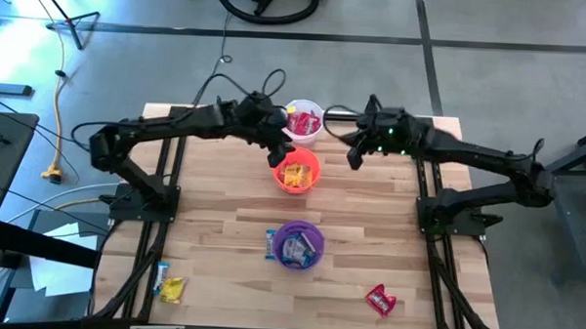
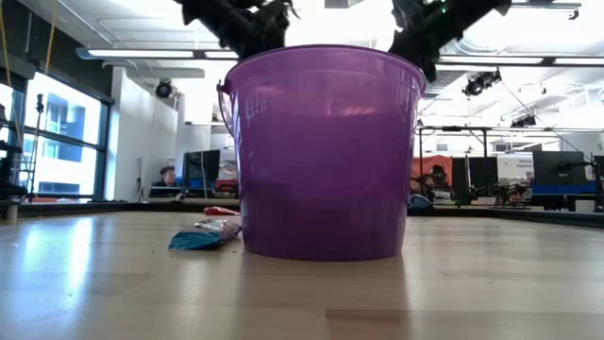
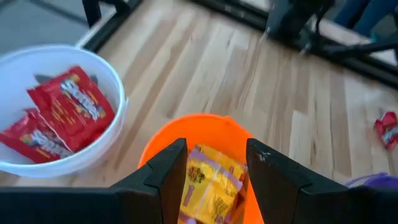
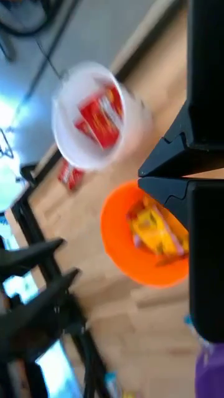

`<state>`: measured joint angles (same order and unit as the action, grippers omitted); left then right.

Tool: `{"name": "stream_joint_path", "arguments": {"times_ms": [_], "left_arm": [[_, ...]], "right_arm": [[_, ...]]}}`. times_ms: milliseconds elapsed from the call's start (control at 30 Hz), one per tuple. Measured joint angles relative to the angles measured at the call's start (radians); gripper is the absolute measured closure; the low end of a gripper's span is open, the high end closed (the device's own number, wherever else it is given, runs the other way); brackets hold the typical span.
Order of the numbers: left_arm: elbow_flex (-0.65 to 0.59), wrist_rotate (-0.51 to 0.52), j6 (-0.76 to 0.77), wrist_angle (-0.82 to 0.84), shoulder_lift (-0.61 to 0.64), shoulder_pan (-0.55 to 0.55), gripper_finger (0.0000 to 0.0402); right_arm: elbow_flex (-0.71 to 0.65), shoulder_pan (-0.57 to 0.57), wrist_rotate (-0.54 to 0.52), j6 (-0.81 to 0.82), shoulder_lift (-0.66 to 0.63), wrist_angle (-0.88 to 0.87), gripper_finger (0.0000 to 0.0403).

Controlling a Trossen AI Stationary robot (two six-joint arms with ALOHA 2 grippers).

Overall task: Sort candy
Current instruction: Put the red candy into the white bucket

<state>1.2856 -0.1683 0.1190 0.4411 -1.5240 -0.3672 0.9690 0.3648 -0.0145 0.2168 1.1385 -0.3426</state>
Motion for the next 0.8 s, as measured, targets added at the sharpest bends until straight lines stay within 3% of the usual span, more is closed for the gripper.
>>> {"name": "stream_joint_path", "arguments": {"times_ms": [200, 567, 800], "left_arm": [[-0.204, 0.047, 0.044, -0.172, 0.154, 0.003, 0.0248], [-0.541, 0.052, 0.140, -0.364, 0.381, 0.001, 0.0248], [-0.677, 0.049, 0.219, -0.417, 0.468, 0.000, 0.0248]], "right_arm": [[-0.151, -0.115, 0.008, 0.192, -0.001, 0.122, 0.0403], [-0.229, -0.352, 0.080, 0.549, 0.000, -0.037, 0.0403], [-0.270, -0.475, 0.132, 0.752, 0.002, -0.121, 0.0388]]}}
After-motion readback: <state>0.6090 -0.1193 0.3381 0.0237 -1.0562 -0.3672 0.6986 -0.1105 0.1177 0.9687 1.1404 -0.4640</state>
